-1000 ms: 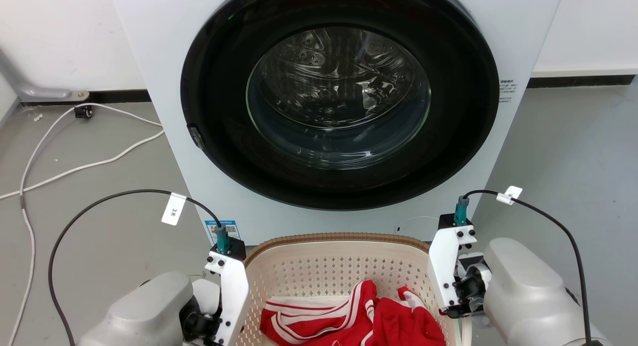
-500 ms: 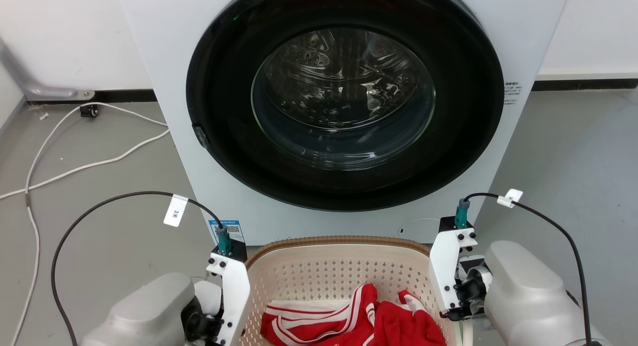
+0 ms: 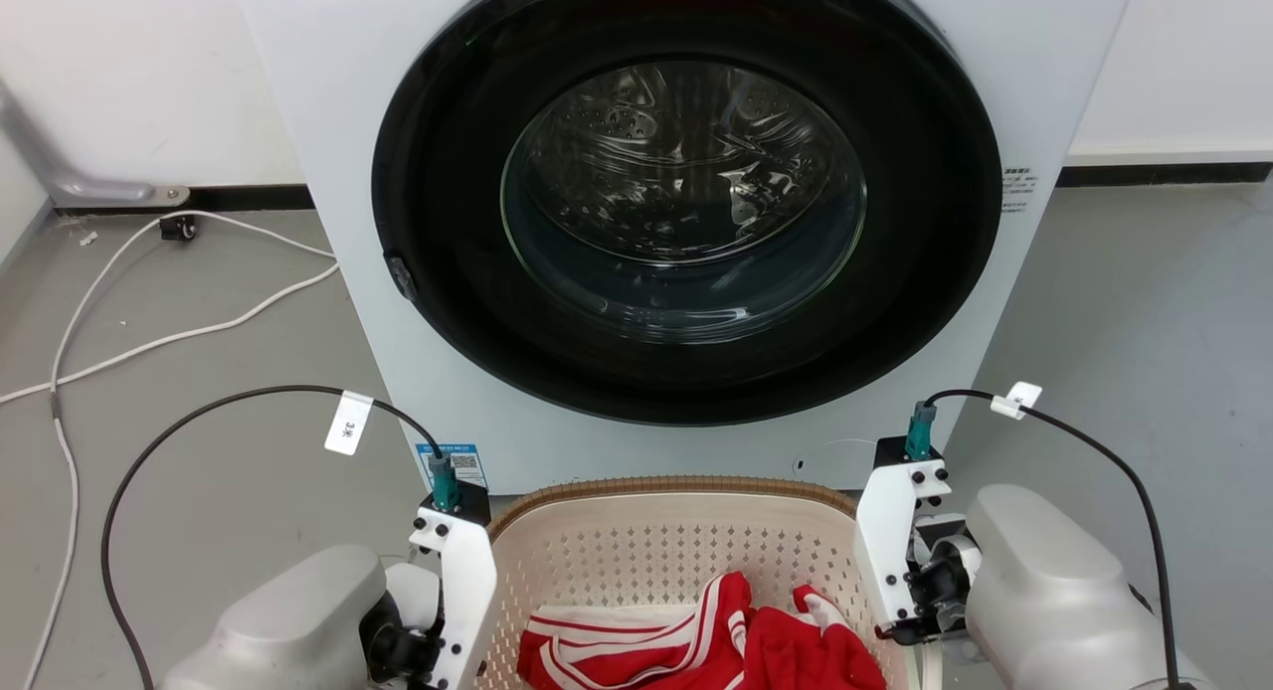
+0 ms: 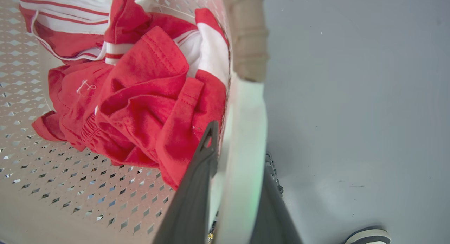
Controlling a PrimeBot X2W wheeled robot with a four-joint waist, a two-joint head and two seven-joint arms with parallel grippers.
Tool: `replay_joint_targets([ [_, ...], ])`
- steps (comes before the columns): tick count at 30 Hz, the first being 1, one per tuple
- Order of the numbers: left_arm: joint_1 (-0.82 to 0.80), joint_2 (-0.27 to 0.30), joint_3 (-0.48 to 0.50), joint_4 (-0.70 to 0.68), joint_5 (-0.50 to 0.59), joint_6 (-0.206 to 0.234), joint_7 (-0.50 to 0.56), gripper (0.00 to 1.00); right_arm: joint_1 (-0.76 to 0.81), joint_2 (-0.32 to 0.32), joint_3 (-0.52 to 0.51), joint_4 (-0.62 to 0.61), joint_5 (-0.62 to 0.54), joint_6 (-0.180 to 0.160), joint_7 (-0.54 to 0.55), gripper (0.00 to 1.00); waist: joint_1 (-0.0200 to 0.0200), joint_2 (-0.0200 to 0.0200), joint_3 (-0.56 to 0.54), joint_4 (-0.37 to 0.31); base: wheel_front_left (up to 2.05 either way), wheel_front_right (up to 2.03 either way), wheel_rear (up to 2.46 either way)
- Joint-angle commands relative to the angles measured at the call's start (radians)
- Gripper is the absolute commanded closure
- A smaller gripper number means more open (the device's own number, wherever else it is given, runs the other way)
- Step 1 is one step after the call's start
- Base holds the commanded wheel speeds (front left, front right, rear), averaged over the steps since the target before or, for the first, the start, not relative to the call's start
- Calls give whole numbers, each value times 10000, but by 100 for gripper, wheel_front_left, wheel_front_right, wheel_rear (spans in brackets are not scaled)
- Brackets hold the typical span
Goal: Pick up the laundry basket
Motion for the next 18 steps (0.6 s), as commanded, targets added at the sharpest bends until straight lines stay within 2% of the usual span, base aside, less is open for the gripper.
replay_joint_targets([
  [1,30,227,-95,150,219,-19,158,100,-100,-276,45,21,-36,-7,-52,100,0,0,-8,-18,0,0,0],
  [18,-79,197,-98,264,272,-19,221,100,-196,-282,109,95,41,-7,-81,100,0,0,-3,-70,0,0,0],
])
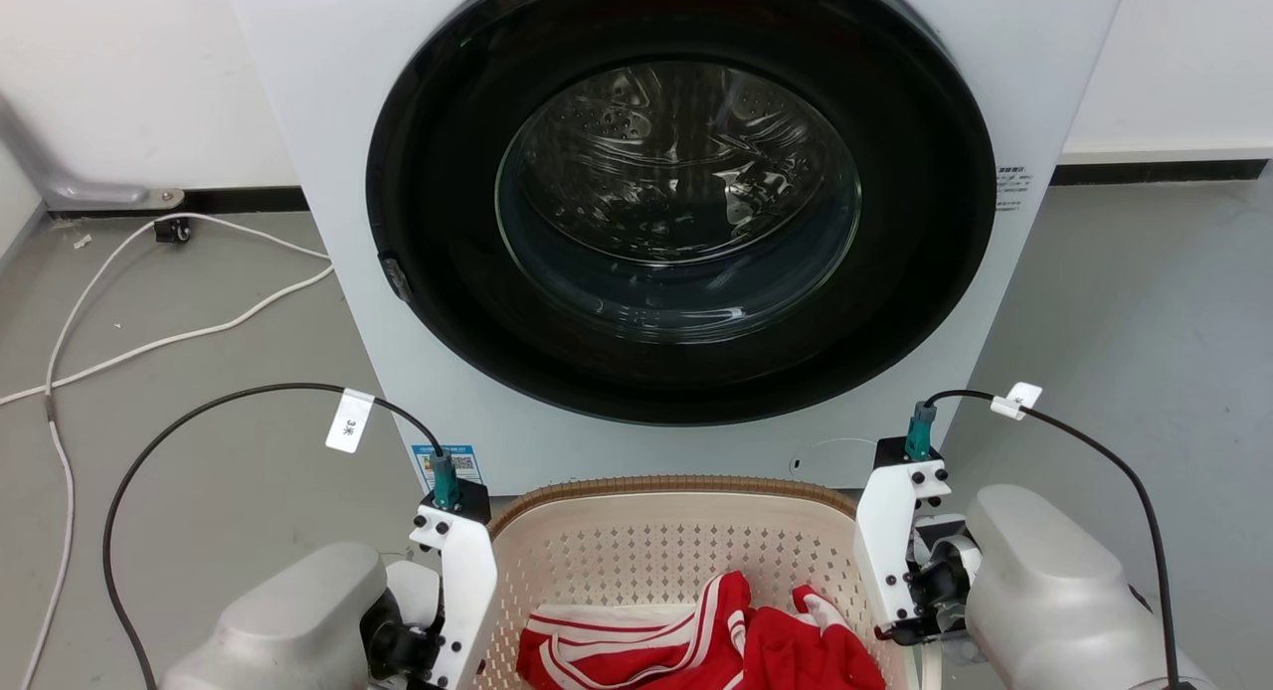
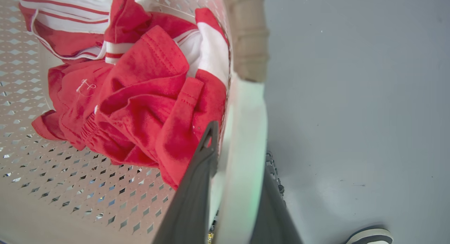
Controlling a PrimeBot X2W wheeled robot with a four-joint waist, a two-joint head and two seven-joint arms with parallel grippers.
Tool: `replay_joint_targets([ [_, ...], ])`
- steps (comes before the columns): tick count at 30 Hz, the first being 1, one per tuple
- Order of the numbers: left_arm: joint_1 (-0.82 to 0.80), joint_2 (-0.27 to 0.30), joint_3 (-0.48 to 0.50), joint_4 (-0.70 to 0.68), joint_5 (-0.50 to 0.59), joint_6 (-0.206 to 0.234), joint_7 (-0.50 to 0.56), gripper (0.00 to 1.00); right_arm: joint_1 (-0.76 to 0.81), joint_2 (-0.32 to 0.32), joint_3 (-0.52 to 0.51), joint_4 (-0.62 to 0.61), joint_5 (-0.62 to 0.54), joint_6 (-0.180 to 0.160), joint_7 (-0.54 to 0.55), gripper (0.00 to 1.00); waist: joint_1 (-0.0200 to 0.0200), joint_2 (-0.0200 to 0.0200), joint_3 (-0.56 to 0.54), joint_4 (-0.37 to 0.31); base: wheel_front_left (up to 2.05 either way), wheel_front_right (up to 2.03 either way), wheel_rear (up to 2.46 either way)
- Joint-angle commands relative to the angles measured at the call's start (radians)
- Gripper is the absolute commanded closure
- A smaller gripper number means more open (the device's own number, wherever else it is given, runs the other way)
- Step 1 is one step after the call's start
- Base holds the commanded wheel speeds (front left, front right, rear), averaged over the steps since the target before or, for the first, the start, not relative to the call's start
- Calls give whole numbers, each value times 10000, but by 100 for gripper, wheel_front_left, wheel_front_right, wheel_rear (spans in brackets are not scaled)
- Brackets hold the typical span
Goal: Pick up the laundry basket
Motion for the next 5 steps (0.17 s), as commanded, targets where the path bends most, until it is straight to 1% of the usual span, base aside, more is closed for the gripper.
replay_joint_targets([
  [1,-38,237,-97,160,176,-19,152,100,-177,-292,47,27,-32,-7,-76,100,0,-1,6,0,0,0,0],
  [5,-33,242,-97,185,158,-19,157,100,-194,-292,81,30,-3,-7,-74,100,0,-1,24,-5,0,0,0],
])
